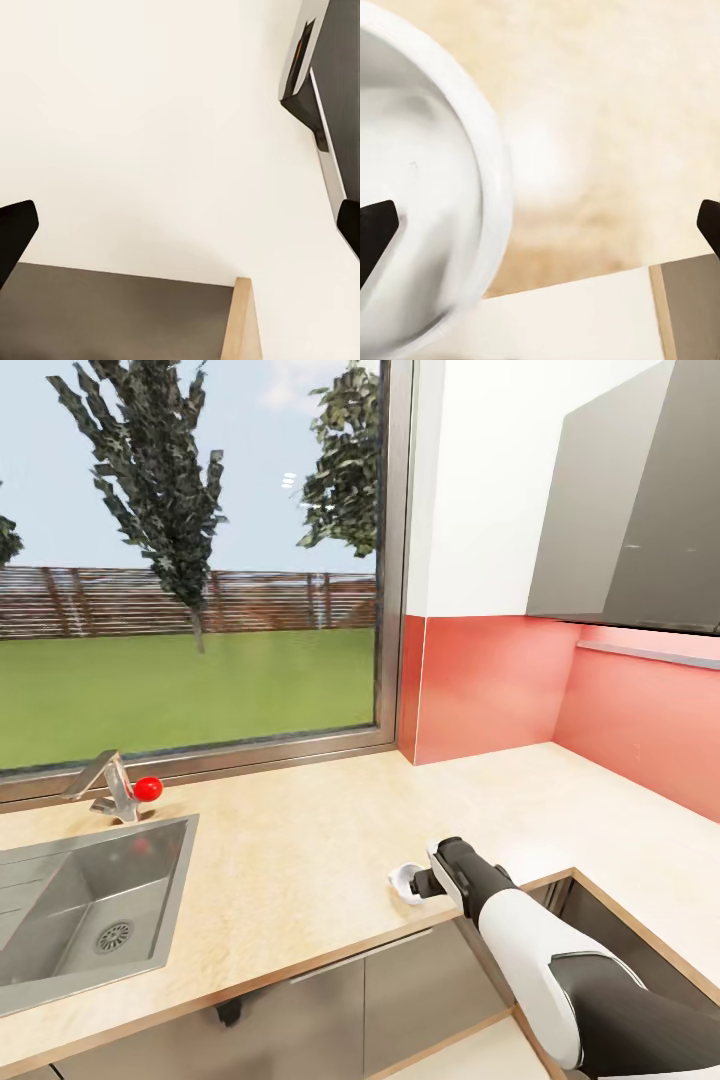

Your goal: Set up a coffee station on the kitchen countertop: keep the coffee maker on the countertop, move the bottle of coffee from the kitchen shelf to the counter next to the coffee maker, place a paper coffee filter on top of the coffee maker, put the saucer next to the coffee maker with the coffee cup on the saucer, and place the electric kettle next to the coffee maker.

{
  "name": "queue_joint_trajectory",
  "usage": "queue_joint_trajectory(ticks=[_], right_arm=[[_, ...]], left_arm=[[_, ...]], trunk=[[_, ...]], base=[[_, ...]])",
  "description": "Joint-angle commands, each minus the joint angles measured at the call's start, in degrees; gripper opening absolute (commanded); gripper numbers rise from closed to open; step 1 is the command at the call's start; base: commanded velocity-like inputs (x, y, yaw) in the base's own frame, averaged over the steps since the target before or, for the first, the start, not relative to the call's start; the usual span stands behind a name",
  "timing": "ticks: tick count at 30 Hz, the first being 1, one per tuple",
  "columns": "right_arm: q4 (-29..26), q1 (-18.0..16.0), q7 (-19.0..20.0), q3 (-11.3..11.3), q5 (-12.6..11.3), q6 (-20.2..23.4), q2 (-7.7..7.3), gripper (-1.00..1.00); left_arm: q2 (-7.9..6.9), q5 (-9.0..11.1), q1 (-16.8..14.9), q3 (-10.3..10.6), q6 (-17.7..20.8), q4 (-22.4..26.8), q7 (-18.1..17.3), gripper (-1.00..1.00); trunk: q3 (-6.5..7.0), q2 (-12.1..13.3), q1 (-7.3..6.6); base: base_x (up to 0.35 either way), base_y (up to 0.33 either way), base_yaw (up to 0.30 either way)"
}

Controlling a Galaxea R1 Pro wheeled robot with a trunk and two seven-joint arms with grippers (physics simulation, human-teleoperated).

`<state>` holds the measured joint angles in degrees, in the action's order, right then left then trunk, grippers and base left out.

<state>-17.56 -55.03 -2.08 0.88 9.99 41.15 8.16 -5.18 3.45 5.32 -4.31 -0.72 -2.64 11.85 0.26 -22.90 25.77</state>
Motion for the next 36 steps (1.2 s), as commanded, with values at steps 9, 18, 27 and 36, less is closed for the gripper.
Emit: queue_joint_trajectory(ticks=[9, 18, 27, 36], right_arm=[[0.0, 0.0, 0.0, 0.1, 0.1, 0.3, 0.01, -1.0], [-0.1, 0.0, 0.0, 0.1, 0.1, 0.2, 0.01, -1.0], [-0.6, 0.0, 0.0, 0.1, 0.0, 0.2, 0.15, -1.0], [-5.6, 0.0, 0.0, 0.0, 0.0, 0.4, 0.47, -1.0]], left_arm=[[0.0, 0.3, 0.0, -0.4, -0.1, 0.0, 0.0, 1.0], [0.0, 0.3, 0.0, -0.4, -0.1, 0.0, 0.0, 1.0], [0.0, 0.3, 0.0, -0.4, -0.1, 0.0, 0.0, 1.0], [-0.08, 0.2, 0.0, -0.3, -0.2, 0.0, 0.0, 1.0]], trunk=[[0.0, 0.0, 0.02], [0.0, 0.0, 0.02], [0.0, 0.0, 0.02], [0.0, 0.0, 0.02]], base=[[0.0, 0.0, 0.0], [0.0, 0.0, 0.0], [0.0, 0.0, 0.0], [0.0, 0.0, 0.0]])
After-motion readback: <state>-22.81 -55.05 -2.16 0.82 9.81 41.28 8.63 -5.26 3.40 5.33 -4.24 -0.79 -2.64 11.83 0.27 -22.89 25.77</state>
